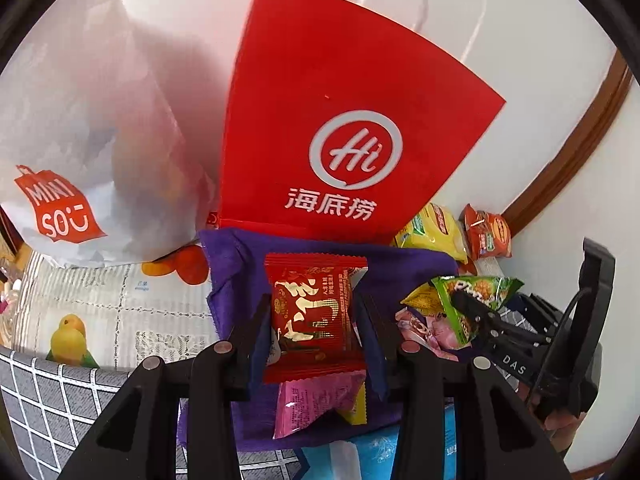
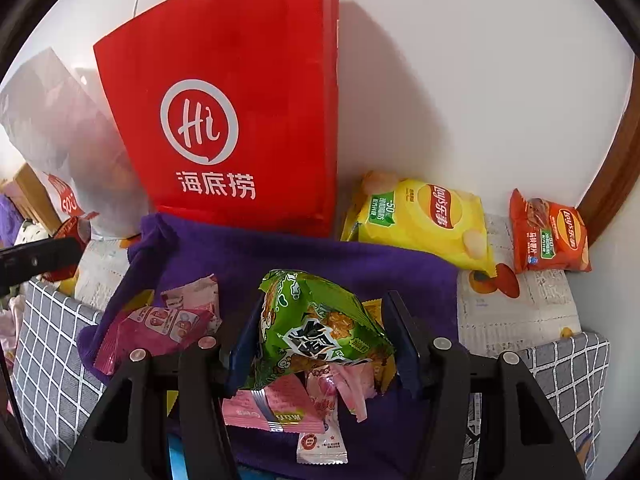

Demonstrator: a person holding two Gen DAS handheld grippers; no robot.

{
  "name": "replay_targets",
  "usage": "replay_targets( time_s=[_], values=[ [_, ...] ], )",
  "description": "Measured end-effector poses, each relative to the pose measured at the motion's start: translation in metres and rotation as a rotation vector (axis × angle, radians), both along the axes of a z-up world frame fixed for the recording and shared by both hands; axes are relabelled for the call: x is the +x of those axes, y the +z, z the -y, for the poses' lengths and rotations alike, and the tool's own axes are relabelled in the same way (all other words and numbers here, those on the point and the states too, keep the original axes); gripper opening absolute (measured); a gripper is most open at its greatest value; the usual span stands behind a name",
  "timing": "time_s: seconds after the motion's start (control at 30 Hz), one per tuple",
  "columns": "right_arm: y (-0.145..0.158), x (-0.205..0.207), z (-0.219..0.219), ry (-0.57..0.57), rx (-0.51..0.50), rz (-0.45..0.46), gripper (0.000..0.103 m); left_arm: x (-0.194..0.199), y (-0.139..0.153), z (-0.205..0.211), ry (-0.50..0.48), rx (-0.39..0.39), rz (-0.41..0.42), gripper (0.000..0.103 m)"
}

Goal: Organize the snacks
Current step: 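Carry the green bag with the right tool while the left tool carries the red packet to the towel, then open the right tool over the towel while the left tool releases the red packet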

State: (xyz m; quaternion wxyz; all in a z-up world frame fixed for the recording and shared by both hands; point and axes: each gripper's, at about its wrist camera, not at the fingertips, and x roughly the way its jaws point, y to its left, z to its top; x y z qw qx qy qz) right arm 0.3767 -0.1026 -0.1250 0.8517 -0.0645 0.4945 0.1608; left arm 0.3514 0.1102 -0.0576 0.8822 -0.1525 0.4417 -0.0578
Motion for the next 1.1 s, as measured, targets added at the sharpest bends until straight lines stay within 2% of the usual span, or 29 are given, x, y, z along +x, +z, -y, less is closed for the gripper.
replay_targets(
  time_s=[0.1,0.3,0.6,0.83,1.1],
  values=[
    [-0.001,-0.001,-0.003,0.015,0.003,-0.01,0.059,0.001,-0.002,-0.005,0.014,-0.016,-0.005,0.039],
    [-0.015,0.001,-0.011,0.032,-0.016,-0.078,0.059,0.009,-0.017,0.005,-0.028,-0.042,-0.054,0.039],
    [-0.023,0.001,-0.01,0.034,-0.032,-0.127,0.059,0.018,-0.042,0.028,-0.082,-0.034,-0.134,0.039],
    [-0.025,0.002,-0.013,0.04,-0.046,-0.136,0.059,0.019,-0.047,0.035,-0.096,-0.015,-0.15,0.039],
    [-0.026,0.004,-0.012,0.036,-0.06,-0.145,0.061,0.022,-0.053,0.039,-0.107,-0.03,-0.169,0.039]
  ],
)
